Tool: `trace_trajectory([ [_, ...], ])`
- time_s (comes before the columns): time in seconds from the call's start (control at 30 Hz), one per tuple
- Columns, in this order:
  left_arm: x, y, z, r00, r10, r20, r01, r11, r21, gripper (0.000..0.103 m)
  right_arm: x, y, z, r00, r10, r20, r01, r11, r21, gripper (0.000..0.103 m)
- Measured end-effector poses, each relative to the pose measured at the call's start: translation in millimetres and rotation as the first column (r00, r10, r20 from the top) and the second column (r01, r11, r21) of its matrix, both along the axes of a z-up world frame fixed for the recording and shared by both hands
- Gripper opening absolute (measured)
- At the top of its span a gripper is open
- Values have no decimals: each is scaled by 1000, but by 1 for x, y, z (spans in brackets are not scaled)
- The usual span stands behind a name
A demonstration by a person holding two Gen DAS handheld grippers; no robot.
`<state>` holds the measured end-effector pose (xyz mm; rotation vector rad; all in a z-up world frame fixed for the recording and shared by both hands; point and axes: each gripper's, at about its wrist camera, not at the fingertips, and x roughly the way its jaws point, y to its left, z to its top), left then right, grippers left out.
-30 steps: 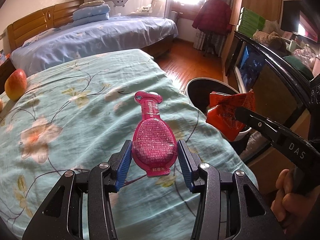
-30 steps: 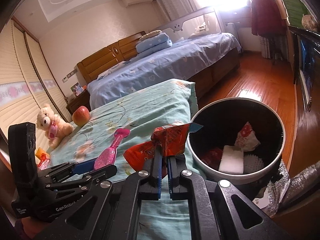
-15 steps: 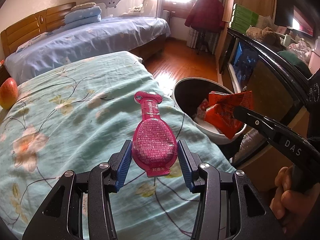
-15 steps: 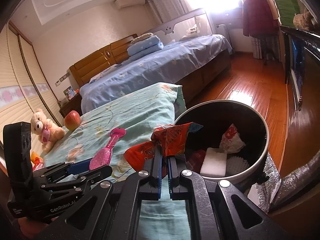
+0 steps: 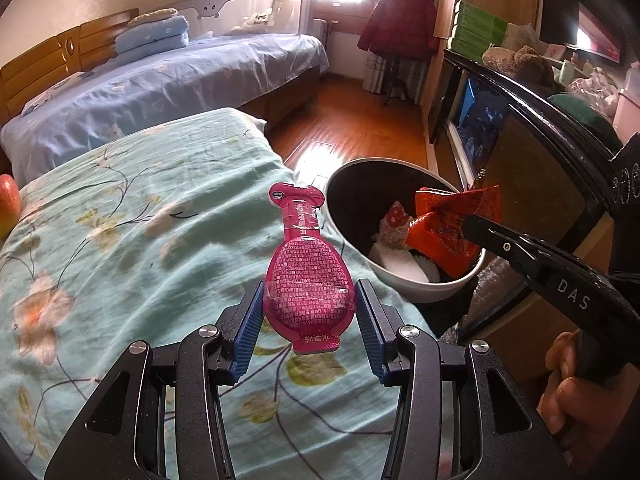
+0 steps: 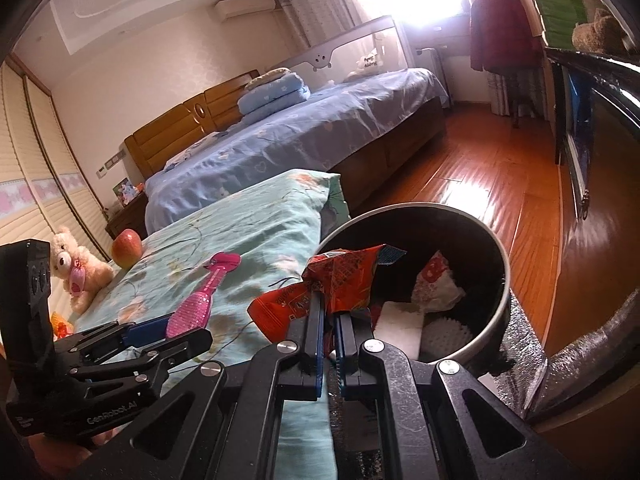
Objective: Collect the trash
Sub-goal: 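Carry the pink brush and red wrapper over the trash bin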
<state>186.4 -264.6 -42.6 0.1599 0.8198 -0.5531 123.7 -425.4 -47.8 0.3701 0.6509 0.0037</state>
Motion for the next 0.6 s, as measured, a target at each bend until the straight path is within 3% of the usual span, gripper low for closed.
trace_trajectory([
  [0.6,8,-25,-4,999,-39,-14,39,999,9,45,6,-18,-10,999,-37,-28,37,999,-10,4],
])
